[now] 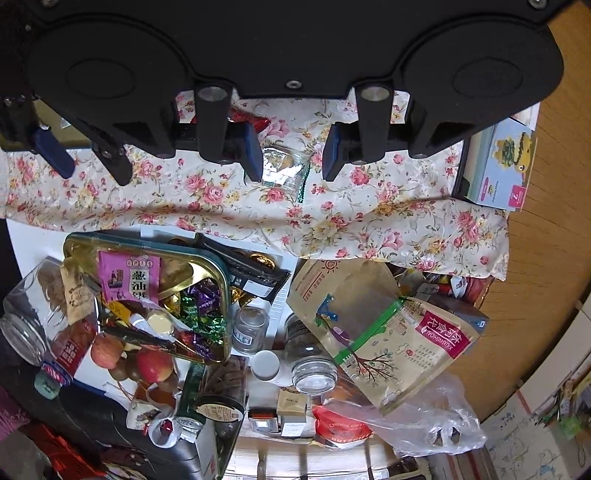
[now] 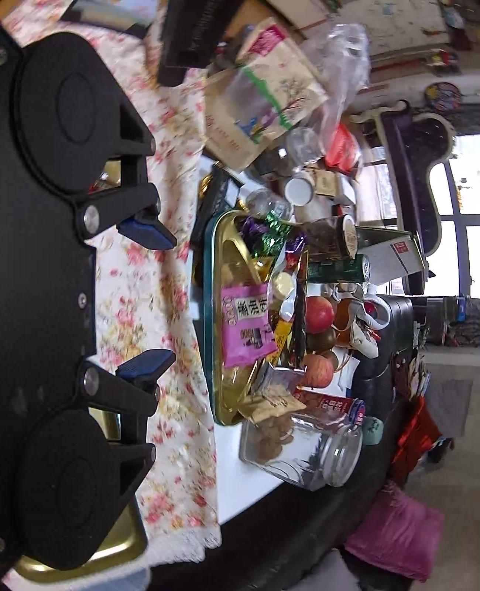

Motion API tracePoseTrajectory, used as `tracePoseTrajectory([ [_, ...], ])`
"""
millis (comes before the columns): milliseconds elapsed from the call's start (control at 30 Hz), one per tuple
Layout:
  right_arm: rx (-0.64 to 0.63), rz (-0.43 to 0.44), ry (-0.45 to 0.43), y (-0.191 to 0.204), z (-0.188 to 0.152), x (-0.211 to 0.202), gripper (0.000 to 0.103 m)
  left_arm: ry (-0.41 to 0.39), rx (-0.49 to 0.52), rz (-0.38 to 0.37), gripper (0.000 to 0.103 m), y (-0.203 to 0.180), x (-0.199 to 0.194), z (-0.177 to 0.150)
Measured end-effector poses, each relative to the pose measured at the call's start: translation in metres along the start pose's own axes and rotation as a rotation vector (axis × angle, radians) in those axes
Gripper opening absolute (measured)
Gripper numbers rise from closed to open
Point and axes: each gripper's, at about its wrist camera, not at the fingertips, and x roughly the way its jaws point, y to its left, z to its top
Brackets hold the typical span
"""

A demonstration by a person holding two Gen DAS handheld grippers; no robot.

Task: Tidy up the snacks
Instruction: 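Close the right tool on the red packet while the left tool reaches the wrapped cookie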

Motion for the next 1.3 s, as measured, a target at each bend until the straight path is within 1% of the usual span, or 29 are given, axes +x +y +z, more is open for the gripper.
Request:
tracePoseTrajectory([
  [67,-0.029,-0.007,-0.024,0.006,0.001,0.005,0.062,-0.015,-0.018,0.004,0.048,0.005,-0.001,0.0],
  [133,-0.115,-0.048,-0.089,0.016,0.0,0.008,0.061,-0.047,-0.036,0.006,0.055,0.01,-0.005,0.001],
  [167,-0.164,-0.068,-0.115,0.02,0.001,0.011,0.06,-0.067,-0.045,0.001,0.057,0.013,-0.007,0.001],
  [200,-0.216,-0.085,-0.135,0.025,0.002,0.015,0.057,-0.089,-0.057,-0.006,0.058,0.016,-0.01,0.002],
  [267,-0.275,-0.082,-0.145,0.031,0.003,0.021,0.056,-0.132,-0.083,-0.018,0.058,0.022,-0.015,0.003],
  [300,-0.283,-0.068,-0.141,0.032,0.004,0.024,0.056,-0.15,-0.094,-0.02,0.06,0.025,-0.018,0.003],
  [333,-0.266,-0.066,-0.144,0.033,0.005,0.026,0.056,-0.164,-0.101,-0.019,0.064,0.027,-0.02,0.004],
  [367,-0.242,-0.066,-0.152,0.033,0.006,0.028,0.056,-0.174,-0.108,-0.015,0.065,0.028,-0.021,0.005],
  [467,-0.222,-0.078,-0.158,0.039,0.006,0.031,0.057,-0.216,-0.117,-0.013,0.066,0.033,-0.026,0.005],
  [533,-0.278,-0.067,-0.193,0.045,0.002,0.033,0.055,-0.242,-0.124,-0.021,0.066,0.035,-0.028,0.004],
  [567,-0.312,-0.083,-0.198,0.049,0.001,0.035,0.051,-0.251,-0.131,-0.027,0.066,0.036,-0.028,0.004],
  [633,-0.372,-0.101,-0.198,0.057,-0.002,0.042,0.045,-0.26,-0.145,-0.034,0.066,0.039,-0.029,0.004],
  [700,-0.382,-0.129,-0.194,0.062,-0.004,0.047,0.045,-0.259,-0.152,-0.031,0.066,0.041,-0.029,0.004],
  [733,-0.386,-0.121,-0.18,0.063,-0.005,0.05,0.045,-0.253,-0.155,-0.028,0.066,0.043,-0.028,0.004],
  [800,-0.392,-0.076,-0.13,0.065,-0.006,0.057,0.045,-0.23,-0.148,-0.029,0.066,0.045,-0.026,0.004],
  [867,-0.382,-0.017,-0.074,0.066,-0.009,0.064,0.046,-0.203,-0.109,-0.036,0.066,0.045,-0.024,0.005],
  [900,-0.377,0.036,-0.025,0.067,-0.012,0.067,0.051,-0.193,-0.085,-0.039,0.066,0.044,-0.024,0.006],
  [933,-0.372,0.096,0.01,0.066,-0.012,0.069,0.05,-0.192,-0.07,-0.04,0.066,0.044,-0.024,0.005],
  [967,-0.367,0.178,0.045,0.065,-0.014,0.072,0.05,-0.194,-0.06,-0.036,0.066,0.044,-0.024,0.004],
  [1000,-0.368,0.234,0.077,0.066,-0.016,0.074,0.049,-0.195,-0.053,-0.03,0.066,0.044,-0.025,0.004],
  [1067,-0.397,0.294,0.128,0.069,-0.021,0.078,0.05,-0.185,-0.047,-0.03,0.066,0.046,-0.025,0.004],
  [1133,-0.455,0.313,0.177,0.076,-0.03,0.084,0.053,-0.166,-0.057,-0.044,0.065,0.05,-0.023,0.005],
  [1233,-0.538,0.297,0.274,0.084,-0.046,0.096,0.053,-0.149,-0.086,-0.055,0.065,0.056,-0.022,0.006],
  [1300,-0.586,0.295,0.321,0.087,-0.058,0.102,0.051,-0.144,-0.099,-0.061,0.065,0.059,-0.022,0.007],
])
